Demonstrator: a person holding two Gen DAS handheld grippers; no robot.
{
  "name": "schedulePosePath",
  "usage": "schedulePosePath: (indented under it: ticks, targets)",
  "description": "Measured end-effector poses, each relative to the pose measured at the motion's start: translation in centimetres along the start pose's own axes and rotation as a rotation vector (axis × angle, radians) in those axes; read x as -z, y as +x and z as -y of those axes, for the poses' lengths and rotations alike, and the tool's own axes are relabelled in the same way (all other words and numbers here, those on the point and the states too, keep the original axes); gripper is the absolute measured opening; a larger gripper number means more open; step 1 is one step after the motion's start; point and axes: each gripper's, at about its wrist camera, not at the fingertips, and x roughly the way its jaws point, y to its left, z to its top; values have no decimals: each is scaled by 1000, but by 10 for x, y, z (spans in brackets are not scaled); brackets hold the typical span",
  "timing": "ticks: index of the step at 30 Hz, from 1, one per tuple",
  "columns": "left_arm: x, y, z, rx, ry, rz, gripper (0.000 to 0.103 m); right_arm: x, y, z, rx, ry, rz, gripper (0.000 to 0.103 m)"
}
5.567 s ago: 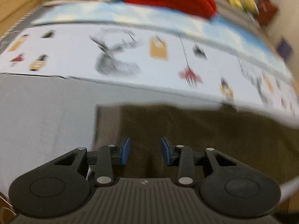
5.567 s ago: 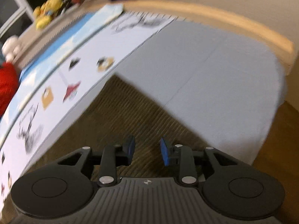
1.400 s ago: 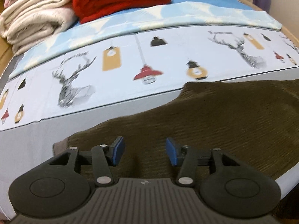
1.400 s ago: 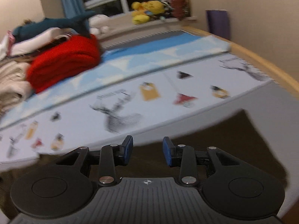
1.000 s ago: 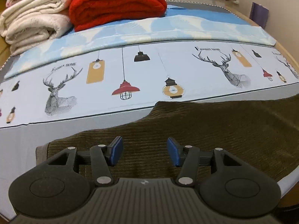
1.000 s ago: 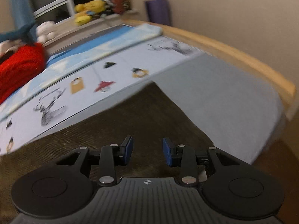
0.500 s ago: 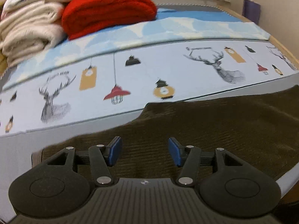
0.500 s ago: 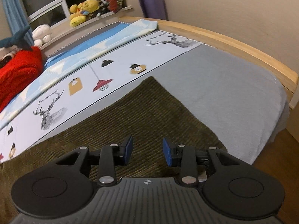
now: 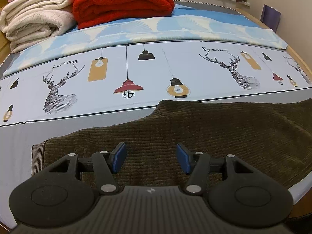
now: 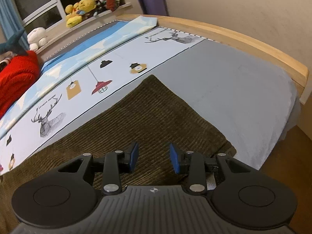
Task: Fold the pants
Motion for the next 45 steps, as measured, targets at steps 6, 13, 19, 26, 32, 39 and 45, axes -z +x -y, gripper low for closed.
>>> schedulePosePath:
  ticks: [6, 13, 19, 26, 32, 39, 45]
  targets:
    - [1, -1, 0, 4, 1, 3, 62, -3, -1, 20, 39, 135, 19, 37]
    - [0, 3, 4, 3, 12, -6, 62, 5, 12, 81, 69, 500, -32, 42]
    - [0, 5, 4, -3, 23, -11, 62, 14, 40, 102, 92, 659, -103, 48]
    - [2, 7, 0, -15, 28, -18, 62, 9, 63, 103, 107, 654, -97, 49]
    - [1, 7, -4, -20, 32, -15, 62, 2, 52, 80, 147, 552, -35, 22]
    - [2, 5, -10, -25, 26, -7, 62, -19, -22, -47, 54, 92, 266, 21]
    - [6, 2, -22, -39, 21, -11, 62, 63, -95, -217, -317, -584, 480, 21]
